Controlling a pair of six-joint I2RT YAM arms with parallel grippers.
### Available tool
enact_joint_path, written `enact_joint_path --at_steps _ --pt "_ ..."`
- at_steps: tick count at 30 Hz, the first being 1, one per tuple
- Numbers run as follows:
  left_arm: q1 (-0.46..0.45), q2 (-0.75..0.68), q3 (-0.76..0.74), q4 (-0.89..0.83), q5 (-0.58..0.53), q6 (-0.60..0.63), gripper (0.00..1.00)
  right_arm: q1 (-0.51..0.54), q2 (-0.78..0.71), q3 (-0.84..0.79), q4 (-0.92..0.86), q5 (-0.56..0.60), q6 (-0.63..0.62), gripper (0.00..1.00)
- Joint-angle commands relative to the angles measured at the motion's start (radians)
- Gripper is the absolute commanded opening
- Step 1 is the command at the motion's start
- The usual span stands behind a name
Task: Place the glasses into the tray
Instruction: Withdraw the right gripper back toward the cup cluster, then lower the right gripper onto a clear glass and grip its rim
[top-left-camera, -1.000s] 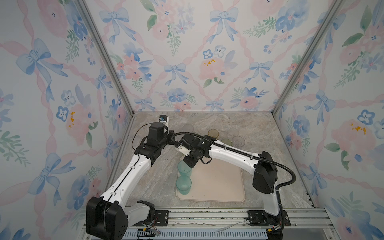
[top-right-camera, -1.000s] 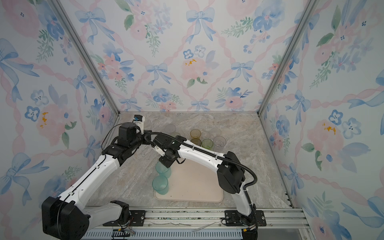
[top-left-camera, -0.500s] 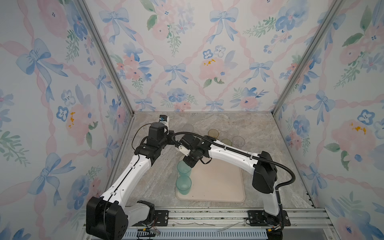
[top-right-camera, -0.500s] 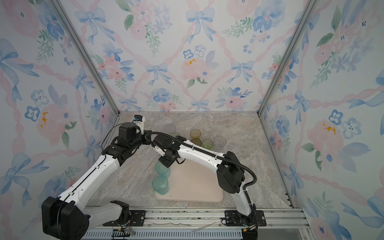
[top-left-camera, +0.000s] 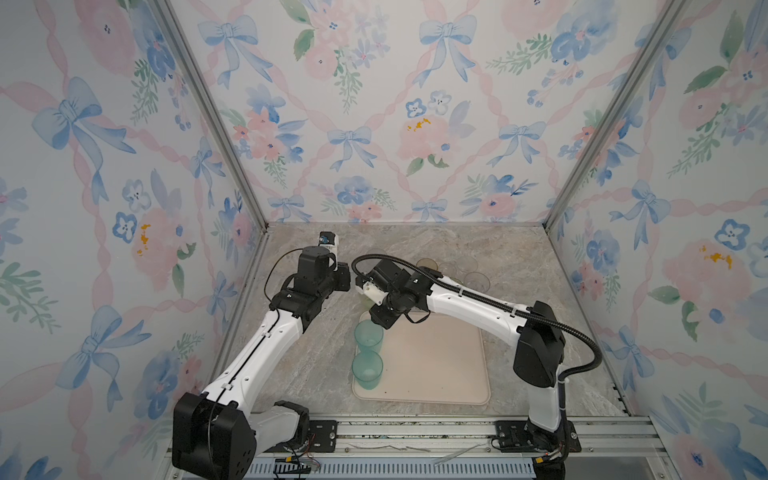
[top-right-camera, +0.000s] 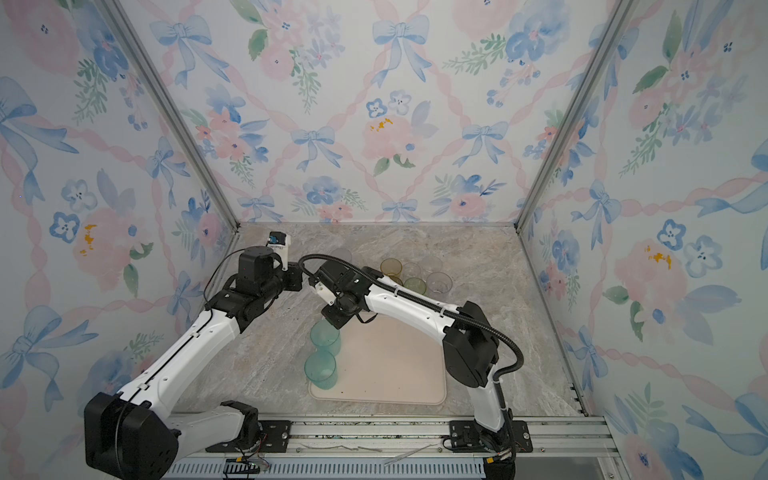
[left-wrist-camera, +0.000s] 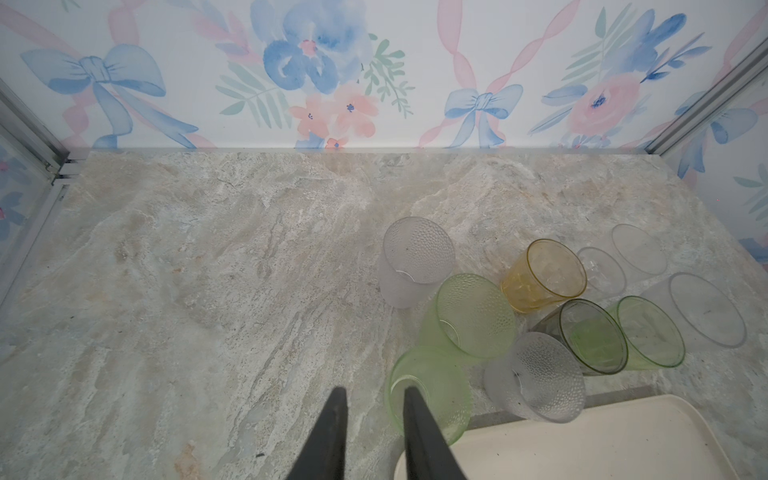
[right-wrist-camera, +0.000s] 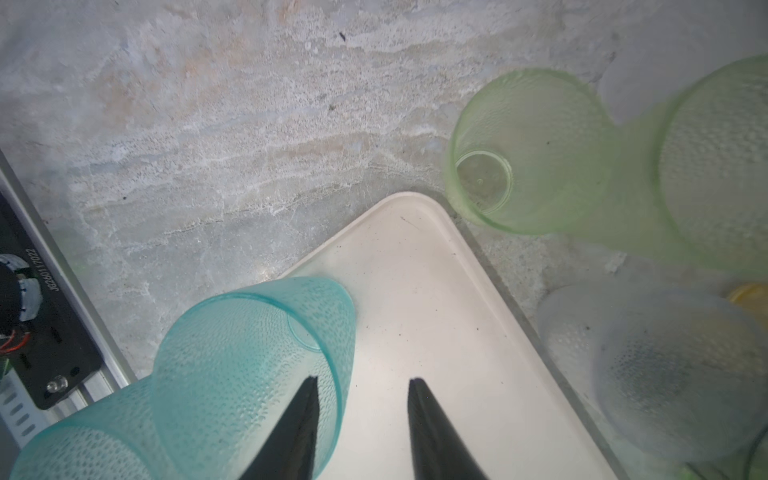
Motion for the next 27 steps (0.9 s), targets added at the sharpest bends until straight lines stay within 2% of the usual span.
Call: enact_joint_path --at_steps 1,5,7,16,19,22,27 --pt "0.007 -0.014 -0.018 -0.011 -0.019 0.009 0.26 -0.031 -0.093 -0.029 0.053 -0.027 0.025 0.4" --pt "0.007 -0.014 -0.031 0.003 -0.033 0.003 0.25 -0.097 -0.188 -0.105 0.138 -0.037 0.058 0.43" --pt "0.006 -0.008 -0.039 0.012 -0.032 -0.001 0.25 -0.164 -0.237 -0.145 0.166 -0.019 0.083 0.43" --pt "-0.026 0.093 -0.021 0.022 -0.078 -0.001 0.23 -0.486 -0.413 -0.301 0.088 0.181 0.129 0.42" --pt "-0.03 0.121 -0.008 0.038 -0.077 -0.002 0.24 -0.567 -0.414 -0.321 0.032 0.277 0.115 0.4" --pt "-0.032 0.142 0.003 0.055 -0.066 -0.005 0.24 -0.638 -0.389 -0.338 0.008 0.273 0.112 0.37" --pt "-0.036 0.168 0.02 0.061 -0.052 -0.006 0.24 -0.69 -0.322 -0.357 0.01 0.27 0.116 0.33"
